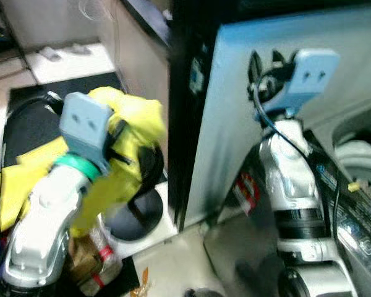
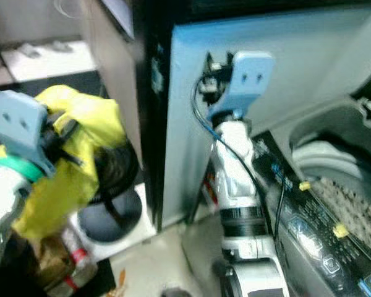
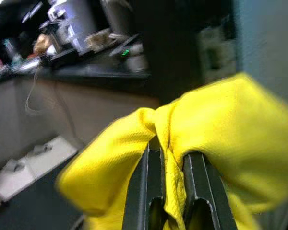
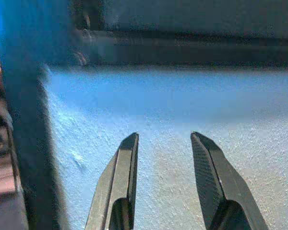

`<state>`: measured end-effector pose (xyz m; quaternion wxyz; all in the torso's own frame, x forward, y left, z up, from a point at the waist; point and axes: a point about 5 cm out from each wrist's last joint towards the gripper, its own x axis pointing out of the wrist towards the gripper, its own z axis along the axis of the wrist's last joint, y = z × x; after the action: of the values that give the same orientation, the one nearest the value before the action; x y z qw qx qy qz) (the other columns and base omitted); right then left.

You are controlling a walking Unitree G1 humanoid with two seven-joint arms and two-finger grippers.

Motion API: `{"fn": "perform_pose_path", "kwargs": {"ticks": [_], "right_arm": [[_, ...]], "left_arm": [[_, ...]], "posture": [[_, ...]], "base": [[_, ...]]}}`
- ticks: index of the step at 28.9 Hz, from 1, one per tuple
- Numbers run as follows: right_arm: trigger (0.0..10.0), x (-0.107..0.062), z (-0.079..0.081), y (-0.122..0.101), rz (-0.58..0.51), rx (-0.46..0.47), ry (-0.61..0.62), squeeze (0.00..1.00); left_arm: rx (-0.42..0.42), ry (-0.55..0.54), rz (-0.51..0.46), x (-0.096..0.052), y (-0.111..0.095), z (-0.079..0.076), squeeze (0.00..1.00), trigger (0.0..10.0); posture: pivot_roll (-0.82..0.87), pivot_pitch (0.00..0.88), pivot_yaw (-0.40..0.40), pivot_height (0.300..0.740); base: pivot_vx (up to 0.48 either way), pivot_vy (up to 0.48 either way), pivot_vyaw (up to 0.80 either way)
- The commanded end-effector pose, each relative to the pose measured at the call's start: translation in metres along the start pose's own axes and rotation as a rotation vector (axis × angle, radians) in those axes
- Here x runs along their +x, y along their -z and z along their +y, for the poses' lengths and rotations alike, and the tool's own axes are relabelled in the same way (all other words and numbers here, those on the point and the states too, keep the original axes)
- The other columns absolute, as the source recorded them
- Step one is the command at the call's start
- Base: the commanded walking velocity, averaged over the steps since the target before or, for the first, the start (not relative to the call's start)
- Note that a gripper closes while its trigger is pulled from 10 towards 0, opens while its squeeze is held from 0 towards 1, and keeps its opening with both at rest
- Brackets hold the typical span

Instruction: Clothes washing

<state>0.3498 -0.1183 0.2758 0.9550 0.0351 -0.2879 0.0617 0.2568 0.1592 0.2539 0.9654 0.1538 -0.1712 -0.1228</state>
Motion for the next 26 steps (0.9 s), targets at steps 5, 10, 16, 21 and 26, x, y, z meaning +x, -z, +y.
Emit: {"fn": "perform_pose_path", "kwargs": {"ticks": [5,10,16,21,26], "right_arm": [[10.0,0.0,-0.002,0.003,0.012,0.009,0.005,0.0],[10.0,0.003,0.0,0.002,0.004,0.012,-0.001,0.0],[10.0,0.003,-0.001,-0.001,-0.005,0.005,0.003,0.0],[10.0,-0.021,-0.016,-0.01,-0.014,-0.08,-0.061,0.0],[10.0,-0.045,-0.037,-0.023,-0.016,-0.142,-0.034,0.0]], "left_arm": [[0.013,-0.064,0.018,-0.008,-0.001,0.009,0.0,10.0],[0.088,-0.134,-0.094,0.013,-0.028,0.049,0.0,10.0],[0.096,-0.129,-0.132,0.02,-0.041,0.056,0.0,10.0],[0.079,-0.107,-0.112,0.016,-0.04,0.049,0.0,10.0],[0.065,-0.099,-0.09,0.012,-0.037,0.046,0.0,10.0]], "posture": [[0.12,0.041,0.018,0.74],[0.12,0.029,0.016,0.74],[0.11,0.024,0.021,0.74],[0.11,0.037,0.005,0.74],[0.09,0.044,0.011,0.74]], "base": [[0.0,0.0,-0.8],[0.0,0.0,-0.8],[0.0,0.0,-0.8],[0.0,0.0,-0.8],[0.0,0.0,-0.8]]}}
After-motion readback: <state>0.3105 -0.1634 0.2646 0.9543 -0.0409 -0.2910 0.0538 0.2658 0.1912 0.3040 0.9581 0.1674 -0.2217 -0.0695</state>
